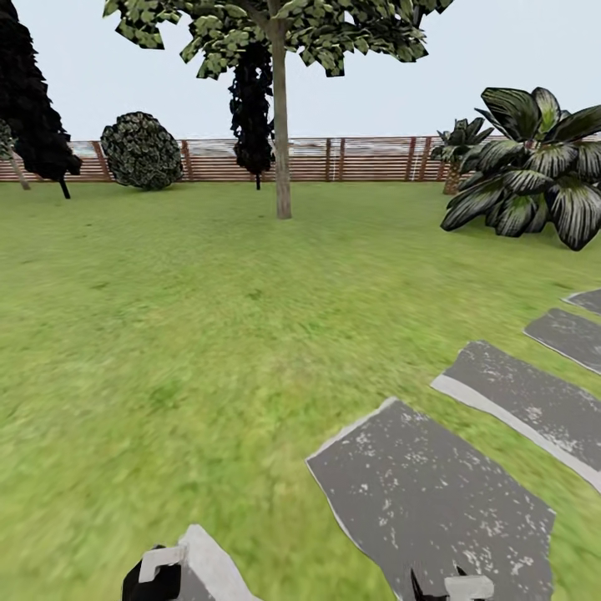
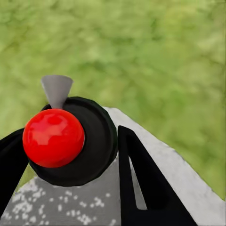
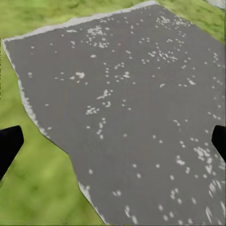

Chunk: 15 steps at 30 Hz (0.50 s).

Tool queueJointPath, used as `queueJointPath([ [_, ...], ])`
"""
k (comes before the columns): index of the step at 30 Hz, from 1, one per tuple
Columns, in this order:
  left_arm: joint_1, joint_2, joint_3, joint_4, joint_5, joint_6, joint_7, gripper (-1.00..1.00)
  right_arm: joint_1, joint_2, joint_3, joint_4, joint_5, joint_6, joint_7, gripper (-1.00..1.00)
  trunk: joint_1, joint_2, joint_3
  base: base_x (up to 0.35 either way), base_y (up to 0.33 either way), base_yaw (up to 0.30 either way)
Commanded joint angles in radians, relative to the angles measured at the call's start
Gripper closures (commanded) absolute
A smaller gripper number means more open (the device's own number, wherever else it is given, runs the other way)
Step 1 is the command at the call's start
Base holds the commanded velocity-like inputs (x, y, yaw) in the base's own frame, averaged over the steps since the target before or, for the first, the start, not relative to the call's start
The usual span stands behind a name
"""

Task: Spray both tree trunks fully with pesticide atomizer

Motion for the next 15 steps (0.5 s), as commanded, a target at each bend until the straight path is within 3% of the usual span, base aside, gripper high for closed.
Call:
queueJointPath([
  [1, 0.0, 0.0, 0.0, 0.0, 0.0, 0.0, -0.001, 1.0, 0.0, 0.001, 0.0, -0.002, 0.0, 0.0, 0.0, -1.0, 0.0, 0.0, 0.0, 0.338, 0.0, 0.0],
  [4, 0.0, 0.0, 0.0, 0.0, 0.0, 0.0, -0.001, 1.0, 0.0, 0.008, 0.006, 0.003, 0.002, 0.0, 0.006, -1.0, 0.0, 0.0, 0.0, 0.338, 0.0, 0.0],
  [9, 0.0, -0.002, -0.001, 0.0, -0.002, 0.0, -0.001, 1.0, 0.0, 0.01, 0.058, 0.062, 0.006, -0.001, 0.008, -1.0, 0.0, 0.0, 0.0, 0.338, 0.0, 0.0],
  [15, 0.0, -0.002, 0.0, 0.001, -0.003, 0.0, -0.001, 1.0, 0.0, 0.01, 0.065, 0.067, 0.006, -0.001, 0.003, -1.0, 0.0, 0.0, 0.0, 0.338, 0.0, 0.0],
])
